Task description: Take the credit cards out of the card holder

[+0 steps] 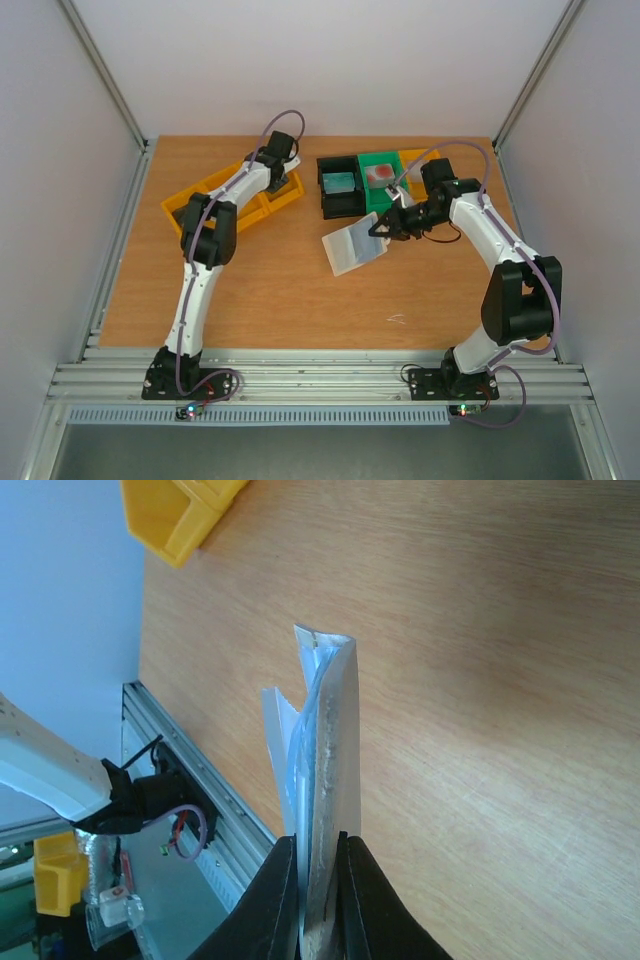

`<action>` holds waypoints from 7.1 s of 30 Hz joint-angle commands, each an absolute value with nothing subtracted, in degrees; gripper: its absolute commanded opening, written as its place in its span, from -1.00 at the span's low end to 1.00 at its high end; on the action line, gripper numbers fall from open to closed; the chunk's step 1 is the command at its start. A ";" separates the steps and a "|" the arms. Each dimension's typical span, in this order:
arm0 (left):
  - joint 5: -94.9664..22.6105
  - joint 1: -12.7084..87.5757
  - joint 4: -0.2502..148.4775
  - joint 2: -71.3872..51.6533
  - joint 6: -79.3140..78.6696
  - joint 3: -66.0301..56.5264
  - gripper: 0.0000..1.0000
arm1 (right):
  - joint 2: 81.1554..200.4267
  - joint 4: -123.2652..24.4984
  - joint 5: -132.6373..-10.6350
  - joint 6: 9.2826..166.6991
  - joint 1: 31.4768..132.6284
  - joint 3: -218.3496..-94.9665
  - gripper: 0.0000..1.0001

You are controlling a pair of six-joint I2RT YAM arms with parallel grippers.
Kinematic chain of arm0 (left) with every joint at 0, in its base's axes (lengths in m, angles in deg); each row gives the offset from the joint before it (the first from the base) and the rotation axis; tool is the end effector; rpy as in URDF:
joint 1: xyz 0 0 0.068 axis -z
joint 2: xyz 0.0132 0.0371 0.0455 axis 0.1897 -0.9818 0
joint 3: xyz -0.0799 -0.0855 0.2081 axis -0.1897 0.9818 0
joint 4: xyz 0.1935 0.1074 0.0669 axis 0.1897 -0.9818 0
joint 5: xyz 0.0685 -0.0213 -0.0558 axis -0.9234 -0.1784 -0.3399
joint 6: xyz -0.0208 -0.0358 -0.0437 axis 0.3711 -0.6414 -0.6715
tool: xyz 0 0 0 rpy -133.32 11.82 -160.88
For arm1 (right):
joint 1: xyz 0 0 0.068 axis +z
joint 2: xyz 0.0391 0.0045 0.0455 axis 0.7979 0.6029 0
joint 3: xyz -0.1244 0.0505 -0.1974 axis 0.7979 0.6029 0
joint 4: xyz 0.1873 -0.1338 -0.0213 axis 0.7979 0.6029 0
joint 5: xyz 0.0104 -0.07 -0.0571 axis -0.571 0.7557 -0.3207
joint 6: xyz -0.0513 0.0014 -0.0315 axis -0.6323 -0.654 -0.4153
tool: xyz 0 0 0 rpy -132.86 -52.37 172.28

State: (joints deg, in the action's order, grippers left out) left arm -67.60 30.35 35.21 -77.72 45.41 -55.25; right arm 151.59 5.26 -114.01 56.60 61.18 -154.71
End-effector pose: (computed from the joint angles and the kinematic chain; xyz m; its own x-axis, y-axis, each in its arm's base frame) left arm 0.4634 -0.1447 0.1349 -0.5981 0.7581 -0.2600 0.5335 0.6187 0.5768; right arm 0.2695 0.0736 0.2343 -0.7344 -0.3765 -0.5647 -0.6750 0.4926 0.5493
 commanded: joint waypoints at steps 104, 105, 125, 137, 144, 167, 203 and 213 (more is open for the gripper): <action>-47.55 26.71 31.70 -73.47 40.07 -58.41 -0.74 | 134.91 26.71 -103.13 52.18 60.75 -161.65 -0.98; -46.85 26.77 30.99 -73.35 39.49 -58.61 -0.72 | 134.82 26.68 -103.11 52.17 60.75 -161.69 -0.98; -38.57 28.98 29.65 -67.45 42.07 -43.06 -0.68 | 129.21 29.41 -101.69 51.91 60.75 -161.28 -0.98; -38.08 34.21 28.16 -56.75 41.00 -33.07 -0.65 | 128.21 28.47 -102.97 52.89 60.75 -162.16 -0.98; -37.76 34.23 16.16 -45.53 39.18 -37.24 -0.06 | 126.43 25.72 -104.82 53.97 60.75 -164.60 -0.98; 7.32 42.70 65.01 5.23 6.38 3.68 0.99 | 116.94 -4.46 -126.74 72.88 62.32 -164.48 -0.98; 1.47 50.97 86.33 15.21 2.65 13.83 -1.00 | 117.42 -6.82 -117.32 71.75 80.35 -165.97 0.20; -2.31 51.19 89.45 15.61 -1.36 15.49 -0.99 | 114.61 -13.67 -113.55 79.50 83.53 -161.53 0.22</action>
State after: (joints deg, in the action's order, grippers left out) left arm 0.79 50.83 83.06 14.67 1.24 14.82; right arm 117.31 -11.11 -115.76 77.21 81.55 -162.30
